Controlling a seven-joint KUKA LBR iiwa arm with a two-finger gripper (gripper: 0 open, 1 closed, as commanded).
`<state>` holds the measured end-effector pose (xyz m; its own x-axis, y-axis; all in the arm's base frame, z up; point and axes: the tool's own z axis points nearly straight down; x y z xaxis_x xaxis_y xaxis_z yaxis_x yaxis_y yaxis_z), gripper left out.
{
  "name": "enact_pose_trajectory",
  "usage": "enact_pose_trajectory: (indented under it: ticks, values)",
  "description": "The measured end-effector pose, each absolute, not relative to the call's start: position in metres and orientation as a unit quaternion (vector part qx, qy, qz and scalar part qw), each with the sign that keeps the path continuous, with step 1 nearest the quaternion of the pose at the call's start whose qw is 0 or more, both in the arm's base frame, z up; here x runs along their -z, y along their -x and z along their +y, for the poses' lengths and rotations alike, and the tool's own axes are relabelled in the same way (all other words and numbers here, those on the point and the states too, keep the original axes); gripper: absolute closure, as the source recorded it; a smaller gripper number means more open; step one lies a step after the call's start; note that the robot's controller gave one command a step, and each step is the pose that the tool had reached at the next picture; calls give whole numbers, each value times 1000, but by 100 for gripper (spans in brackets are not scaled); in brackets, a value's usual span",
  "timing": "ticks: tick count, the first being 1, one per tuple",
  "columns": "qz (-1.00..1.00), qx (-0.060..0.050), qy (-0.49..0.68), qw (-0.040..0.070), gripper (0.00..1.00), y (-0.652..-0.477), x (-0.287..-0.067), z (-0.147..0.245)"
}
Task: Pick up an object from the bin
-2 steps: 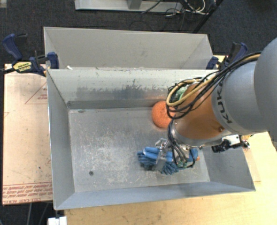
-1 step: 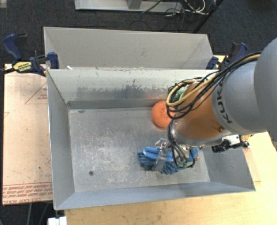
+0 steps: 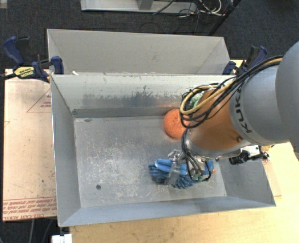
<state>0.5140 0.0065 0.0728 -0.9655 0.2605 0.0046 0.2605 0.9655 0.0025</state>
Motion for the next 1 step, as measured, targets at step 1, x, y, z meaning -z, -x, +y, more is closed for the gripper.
enact_pose_trajectory:
  ticks: [1]
  values:
    - [-991, 1, 131, 4, 100, -513, -87, 7]
